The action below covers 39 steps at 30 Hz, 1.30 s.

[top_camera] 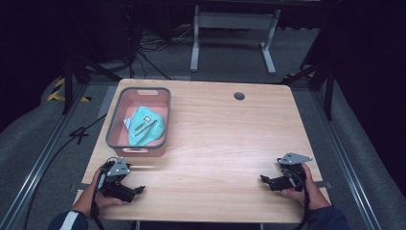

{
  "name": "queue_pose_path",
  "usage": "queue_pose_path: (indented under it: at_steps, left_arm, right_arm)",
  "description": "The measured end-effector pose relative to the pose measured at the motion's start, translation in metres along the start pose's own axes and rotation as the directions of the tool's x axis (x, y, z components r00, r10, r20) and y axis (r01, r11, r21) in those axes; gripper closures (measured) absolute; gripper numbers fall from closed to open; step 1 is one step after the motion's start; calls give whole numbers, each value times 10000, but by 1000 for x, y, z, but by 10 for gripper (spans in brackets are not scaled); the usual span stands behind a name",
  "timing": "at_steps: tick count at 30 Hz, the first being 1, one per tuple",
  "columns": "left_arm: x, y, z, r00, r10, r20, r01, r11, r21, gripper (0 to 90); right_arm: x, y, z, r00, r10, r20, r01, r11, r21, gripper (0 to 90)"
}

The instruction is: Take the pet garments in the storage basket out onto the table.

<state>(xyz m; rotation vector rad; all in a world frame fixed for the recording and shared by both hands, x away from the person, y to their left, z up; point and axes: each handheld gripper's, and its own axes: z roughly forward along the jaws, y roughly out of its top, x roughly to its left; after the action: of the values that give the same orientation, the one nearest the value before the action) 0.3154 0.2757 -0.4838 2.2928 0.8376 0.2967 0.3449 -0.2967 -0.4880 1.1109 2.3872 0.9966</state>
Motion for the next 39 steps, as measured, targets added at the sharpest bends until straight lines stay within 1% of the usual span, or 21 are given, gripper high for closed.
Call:
queue_pose_path:
  at_steps: [9, 11, 14, 15, 16, 17, 18, 19, 20, 22, 23, 25, 30, 31, 32, 33, 35, 36, 38, 39]
  left_arm:
    - [0, 0, 0, 10000, -28, -20, 28, 10000, -18, 6]
    - [-1, 0, -2, 10000, -30, 1, 30, 9999, 101, 14]
    - [-2, 3, -4, 10000, -53, -74, 56, 9993, 367, 47]
    - [-3, 4, -6, 10000, -17, -24, 18, 9992, 403, 69]
    - [-3, 4, -8, 9999, 100, 12, -101, 9990, 426, 123]
    - [-3, 5, -9, 9999, 36, 104, -41, 9988, 491, 178]
    - [-3, 5, -10, 9999, 12, 116, -18, 9988, 483, 186]
    - [-3, 6, -12, 9999, -9, 103, 3, 9985, 552, 169]
    - [-4, 6, -14, 9999, 38, 93, -44, 9984, 562, 172]
    - [-4, 8, -17, 10000, 50, 74, -54, 9989, 476, 190]
    - [-5, 9, -19, 9999, 122, -34, -120, 9987, 504, 189]
    - [-6, 11, -25, 9998, 174, -65, -170, 9985, 515, 189]
    - [-7, 17, -36, 9989, 304, -364, -291, 9990, 341, 192]
    - [-6, 19, -39, 9985, 374, -388, -366, 9991, 225, 192]
    - [-6, 20, -42, 9981, 288, -543, -278, 9994, 206, 192]
    - [-6, 21, -43, 9974, 338, -634, -325, 9993, 206, 191]
    - [-5, 23, -48, 9973, 334, -658, -323, 9993, 166, 191]
    - [-4, 24, -49, 9964, 383, -753, -369, 9991, 188, 191]
    - [-2, 27, -55, 9965, 319, -768, -316, 9995, 52, 191]
    - [-1, 29, -58, 9955, 345, -879, -347, 9994, -11, 191]
  right_arm:
    - [0, -1, -1, 10000, 8, -45, -8, 10000, 3, 9]
    - [0, -1, -1, 10000, 16, -43, -16, 10000, 6, 8]
    - [0, -1, -1, 10000, 45, -23, -45, 10000, 10, 8]
    - [1, -1, -1, 10000, 52, -10, -52, 10000, 11, 8]
    - [1, -1, -1, 10000, 50, 1, -50, 10000, 12, 8]
    - [1, -1, -1, 10000, 51, 1, -51, 10000, 13, 8]
    - [1, -1, -1, 10000, 50, 0, -50, 10000, 11, 8]
    - [1, -1, -1, 10000, 51, -4, -51, 10000, 13, 8]
    - [0, -1, -1, 10000, 47, -4, -47, 10000, 13, 8]
    - [0, -1, -1, 10000, 47, -5, -47, 10000, 11, 8]
    - [0, -1, -1, 10000, 48, -5, -48, 10000, 13, 8]
    - [1, -1, -1, 10000, 48, -3, -48, 10000, 13, 8]
    - [1, -1, -1, 10000, 38, 1, -38, 10000, 11, 8]
    - [1, -1, -1, 10000, 35, 6, -35, 10000, 15, 8]
    - [1, -2, -1, 10000, 28, 1, -28, 10000, 14, 8]
    - [0, -2, -2, 10000, 23, 0, -23, 10000, 20, 8]
    - [1, -2, -2, 10000, 81, -20, -81, 10000, 6, 9]
    - [1, -2, -2, 10000, 74, -15, -74, 10000, 12, 8]
    - [1, -2, -2, 10000, 75, -18, -75, 10000, 8, 8]
    - [1, -2, -2, 10000, 77, -19, -77, 10000, 8, 8]
